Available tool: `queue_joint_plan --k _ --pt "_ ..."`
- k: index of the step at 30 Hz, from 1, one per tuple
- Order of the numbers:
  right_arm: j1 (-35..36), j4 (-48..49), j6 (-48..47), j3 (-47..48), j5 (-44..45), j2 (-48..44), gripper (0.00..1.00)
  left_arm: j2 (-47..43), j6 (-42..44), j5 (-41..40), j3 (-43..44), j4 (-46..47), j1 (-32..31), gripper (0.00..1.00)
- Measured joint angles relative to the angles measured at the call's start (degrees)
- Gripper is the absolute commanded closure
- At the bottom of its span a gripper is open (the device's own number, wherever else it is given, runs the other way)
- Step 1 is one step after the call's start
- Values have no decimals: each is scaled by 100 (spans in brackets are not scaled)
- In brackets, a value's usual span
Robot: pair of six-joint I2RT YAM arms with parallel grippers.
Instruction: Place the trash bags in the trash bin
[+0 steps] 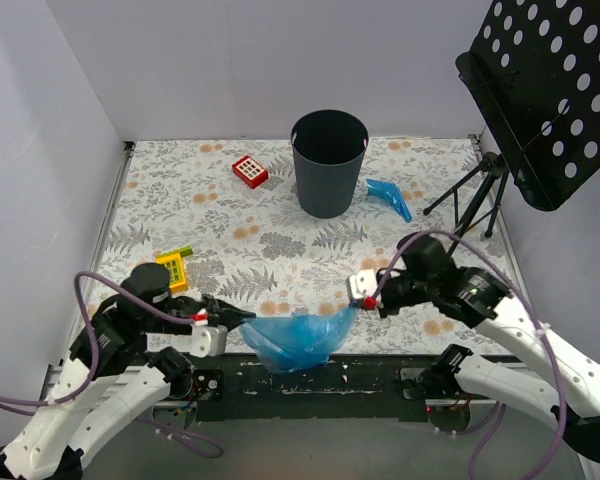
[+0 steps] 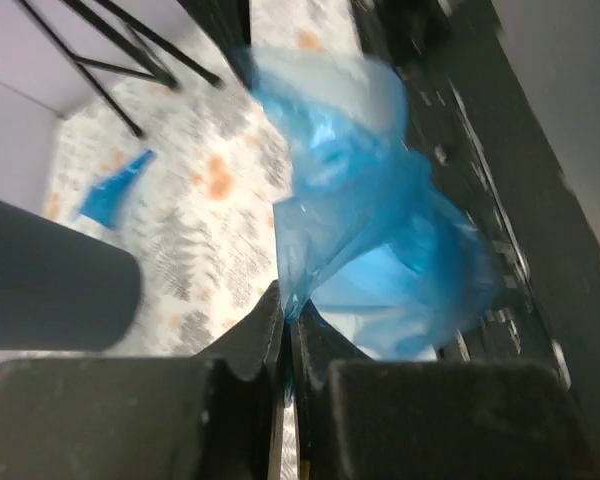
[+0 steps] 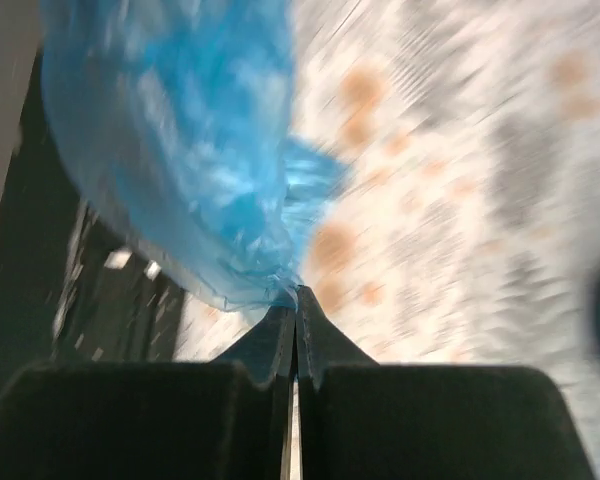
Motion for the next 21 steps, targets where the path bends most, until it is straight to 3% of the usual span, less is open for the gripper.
queue_joint_plan --k 2,4,8,11,13,15,19,21 --pt "-4 216 507 758 13 -103 99 22 -763 -22 507 428 -7 100" --pt "-11 678 1071 1405 90 4 99 619 -1624 -369 1102 789 -11 100" --pt "-111 1692 2020 1917 750 380 99 2184 -3064 -2184 1869 1569 7 100" --pt "-525 2286 2396 2835 1445 1440 99 3217 -3550 -3674 2330 2065 332 100" --pt "-894 2538 2577 4105 1980 2616 99 4022 -3880 -4286 3053 2096 1099 100" --pt "-1237 2667 2774 5724 2341 3958 99 5056 -4369 -4623 4406 1963 2166 100" --pt "-1751 3045 2970 9663 2798 6804 99 7320 -5517 -4682 8142 1888 3932 100" --pt "-1700 3950 2837 9936 2745 7211 99 7893 -5952 -4334 9398 2385 4236 100"
